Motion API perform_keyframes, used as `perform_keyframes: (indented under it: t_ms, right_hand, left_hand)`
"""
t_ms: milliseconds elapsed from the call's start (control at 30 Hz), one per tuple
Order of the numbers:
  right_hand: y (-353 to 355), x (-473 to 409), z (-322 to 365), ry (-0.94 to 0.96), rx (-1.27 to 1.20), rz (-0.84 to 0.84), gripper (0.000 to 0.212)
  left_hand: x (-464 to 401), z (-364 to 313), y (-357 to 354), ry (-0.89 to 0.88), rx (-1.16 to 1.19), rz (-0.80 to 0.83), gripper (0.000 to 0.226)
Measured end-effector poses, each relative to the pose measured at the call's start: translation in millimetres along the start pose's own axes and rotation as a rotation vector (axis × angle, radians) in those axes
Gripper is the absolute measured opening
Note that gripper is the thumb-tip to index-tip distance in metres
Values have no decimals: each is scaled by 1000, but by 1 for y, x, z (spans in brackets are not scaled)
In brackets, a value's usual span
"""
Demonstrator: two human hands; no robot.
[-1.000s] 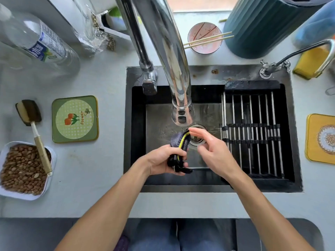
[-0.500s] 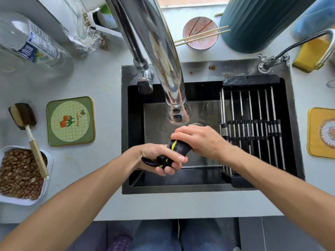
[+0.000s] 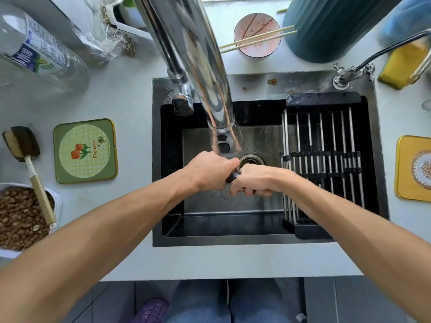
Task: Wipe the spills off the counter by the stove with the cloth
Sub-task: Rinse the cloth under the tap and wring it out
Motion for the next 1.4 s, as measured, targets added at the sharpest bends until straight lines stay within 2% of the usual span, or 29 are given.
perform_keyframes:
  t_ms: [100, 200, 267, 333, 400, 500, 567, 600, 700, 767, 833, 900, 1000, 1100, 1267, 1333, 1400]
  right_hand:
    - [-10, 5, -11, 48, -318, 323, 42]
    - [-11, 8, -18, 66, -404, 460, 44]
    - [-8, 10, -19, 60, -422, 476, 43]
    - [-1, 8, -19, 46, -335, 366, 36]
    - [10, 5, -18, 48, -203, 161, 28]
    - [17, 5, -17, 53, -66, -6, 36]
    - [17, 8, -17, 68, 24, -124, 42]
    - [17, 12, -16, 93, 60, -239, 49]
    - [7, 32, -15, 303, 149, -648, 70]
    - [-8, 47, -14, 479, 267, -823, 70]
    - [-25, 55, -14, 630, 492, -946, 70]
    - [-43, 56, -13, 699, 681, -1035, 68]
    - [-56, 54, -9, 725, 721, -1173, 70]
    - [-59, 62, -2, 913, 693, -1244, 61]
    - [-51, 83, 12, 1098, 810, -1161, 15]
    - [-46, 89, 17, 1097, 899, -1042, 18]
    - [-40, 90, 18, 1002, 1013, -949, 26]
  left_hand:
    - [2, -11, 4, -114, -44, -124, 17]
    - [4, -19, 10, -169, -55, -201, 13]
    - [5, -22, 14, -178, -68, -239, 11]
    - [4, -21, 15, -129, -29, -268, 12]
    - [2, -16, 11, 20, 45, -223, 20]
    - [1, -9, -3, 288, 176, -108, 32]
    - [4, -5, -16, 375, 338, -1, 26]
    - [7, -2, -24, 393, 459, 75, 24]
    - [18, 2, -49, 364, 1050, 288, 23]
    - [31, -6, -62, 314, 1477, 431, 24]
    - [44, -20, -68, 236, 1812, 560, 24]
    - [53, -36, -66, 125, 1996, 669, 28]
    - [64, -60, -59, -54, 2027, 831, 27]
    - [73, -77, -50, -194, 1991, 977, 31]
    - [82, -84, -49, -263, 1897, 1132, 30]
    - [83, -85, -49, -301, 1866, 1127, 44]
    - [81, -79, -47, -312, 1860, 1087, 56]
Point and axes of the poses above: each hand's wrist, its own x-axis away from the middle knuckle, its own y-axis out of the back of the hand, z = x × y, the point moved 6 cm from there along -x, towards the middle knuckle, and after that the axes turned 12 degrees about z, right-handed, at the moved point
